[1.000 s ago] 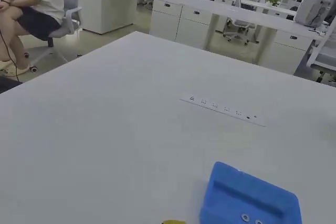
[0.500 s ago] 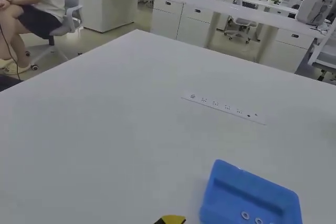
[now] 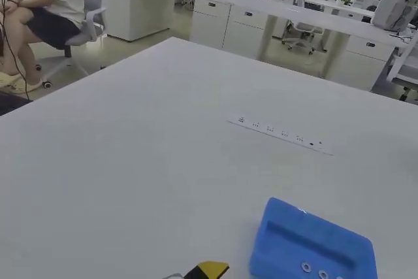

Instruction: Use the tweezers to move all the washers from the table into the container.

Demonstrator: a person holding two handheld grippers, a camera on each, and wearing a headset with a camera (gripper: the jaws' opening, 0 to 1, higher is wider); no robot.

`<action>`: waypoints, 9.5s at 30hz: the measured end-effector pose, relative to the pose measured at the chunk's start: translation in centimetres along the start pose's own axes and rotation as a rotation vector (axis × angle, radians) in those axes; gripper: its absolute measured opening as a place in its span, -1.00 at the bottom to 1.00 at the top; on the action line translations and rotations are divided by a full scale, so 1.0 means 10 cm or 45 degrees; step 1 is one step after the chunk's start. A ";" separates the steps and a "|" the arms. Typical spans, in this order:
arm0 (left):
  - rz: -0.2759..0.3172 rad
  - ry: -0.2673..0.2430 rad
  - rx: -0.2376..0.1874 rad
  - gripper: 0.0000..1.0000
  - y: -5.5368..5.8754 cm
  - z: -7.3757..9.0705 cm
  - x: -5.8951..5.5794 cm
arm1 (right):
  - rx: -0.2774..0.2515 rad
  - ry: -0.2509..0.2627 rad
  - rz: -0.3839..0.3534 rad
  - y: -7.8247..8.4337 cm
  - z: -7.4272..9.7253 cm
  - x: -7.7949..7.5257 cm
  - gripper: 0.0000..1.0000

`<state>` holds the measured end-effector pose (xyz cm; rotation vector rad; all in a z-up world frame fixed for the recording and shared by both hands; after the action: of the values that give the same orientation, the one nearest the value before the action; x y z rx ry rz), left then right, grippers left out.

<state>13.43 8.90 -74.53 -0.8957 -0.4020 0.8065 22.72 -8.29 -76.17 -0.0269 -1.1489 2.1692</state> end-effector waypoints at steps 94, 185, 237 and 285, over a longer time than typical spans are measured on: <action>-0.025 0.026 0.039 0.47 0.03 -0.03 -0.02 | -0.102 -0.131 -0.056 -0.67 -0.50 -0.29 -0.93; -0.068 0.026 0.105 0.40 0.07 -0.05 -0.03 | 0.258 -0.061 0.515 0.40 -0.24 0.36 -0.94; -0.039 0.046 0.076 0.33 0.06 -0.04 -0.03 | -0.012 -0.020 0.275 -0.64 -0.56 -0.22 -0.94; 0.166 0.218 -0.031 0.05 -0.25 0.14 0.42 | 0.081 -0.041 0.194 -0.68 -1.00 -0.44 -0.92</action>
<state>16.39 11.93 -71.79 -1.0135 -0.2057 0.8379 32.98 -0.90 -78.43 -0.0534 -1.1273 2.3472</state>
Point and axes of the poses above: the centre of the closed fingertips' face, and the gripper's own axes: z roughly backward along the fingers, x roughly to its left, y roughly out of its underside, the point moved 8 cm from there along z, roughly backward along the fingers, and after that the axes turned 15 degrees about x, right-handed, at the moved point
